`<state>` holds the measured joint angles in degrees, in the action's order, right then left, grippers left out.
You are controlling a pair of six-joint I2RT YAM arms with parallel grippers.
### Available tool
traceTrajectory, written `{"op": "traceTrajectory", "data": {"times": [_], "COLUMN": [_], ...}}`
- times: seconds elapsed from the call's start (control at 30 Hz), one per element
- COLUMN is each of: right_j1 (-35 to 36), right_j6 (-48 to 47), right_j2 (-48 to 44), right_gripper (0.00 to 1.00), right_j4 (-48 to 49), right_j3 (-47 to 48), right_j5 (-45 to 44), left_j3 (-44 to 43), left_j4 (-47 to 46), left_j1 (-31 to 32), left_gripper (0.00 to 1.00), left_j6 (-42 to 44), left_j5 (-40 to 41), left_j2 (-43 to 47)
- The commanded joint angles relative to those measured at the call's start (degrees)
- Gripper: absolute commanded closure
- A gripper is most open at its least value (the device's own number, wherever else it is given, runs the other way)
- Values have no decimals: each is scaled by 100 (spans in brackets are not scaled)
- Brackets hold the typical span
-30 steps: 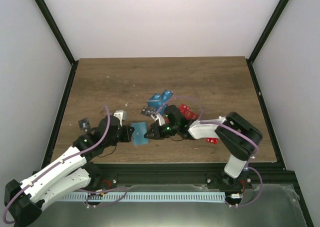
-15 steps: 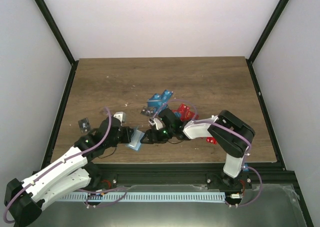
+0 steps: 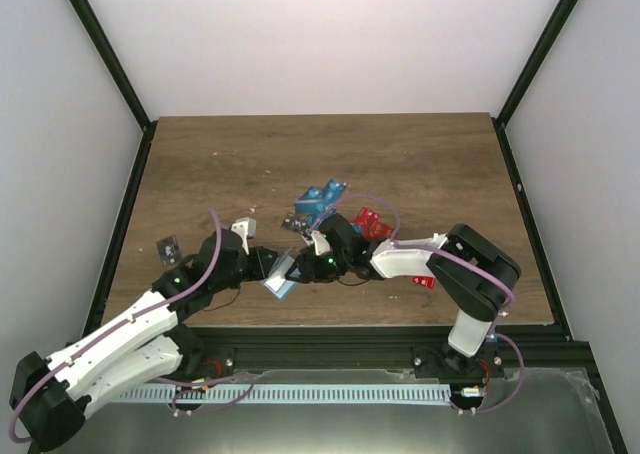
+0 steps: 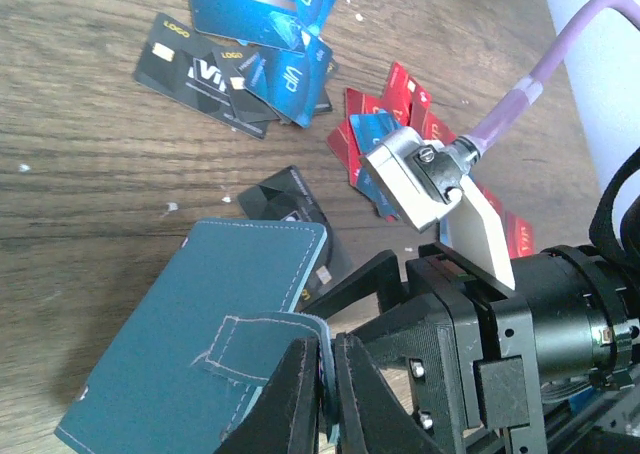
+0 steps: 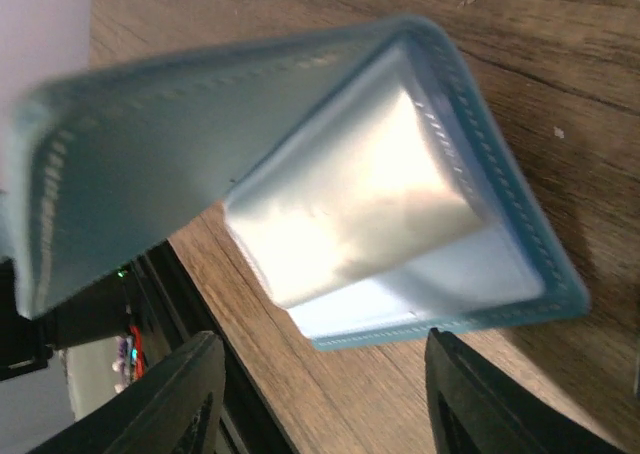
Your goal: Put the credit cards into the card holder
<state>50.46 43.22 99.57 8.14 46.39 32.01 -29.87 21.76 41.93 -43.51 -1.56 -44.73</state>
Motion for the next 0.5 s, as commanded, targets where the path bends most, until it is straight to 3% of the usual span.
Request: {"op": "traceTrajectory", "data": {"times": [0.0, 0.27, 0.47], "right_j1": [14, 8, 3], "right_j6": [162, 431, 770], "right_j2": [-213, -236, -123], "right_gripper": [45, 47, 49], "right_j4": [90, -81, 304], "right_j3": [-11, -118, -411], "right_j5": [-79, -573, -476], "left_j3": [164, 430, 651], "left_j4": [-650, -1110, -1455], "left_j1": [-7, -3, -5], "left_gripper": [96, 96, 96], "left_j6": [-371, -995, -1435], "left_j5": [-352, -582, -790], "left_j2": [-177, -189, -68]}}
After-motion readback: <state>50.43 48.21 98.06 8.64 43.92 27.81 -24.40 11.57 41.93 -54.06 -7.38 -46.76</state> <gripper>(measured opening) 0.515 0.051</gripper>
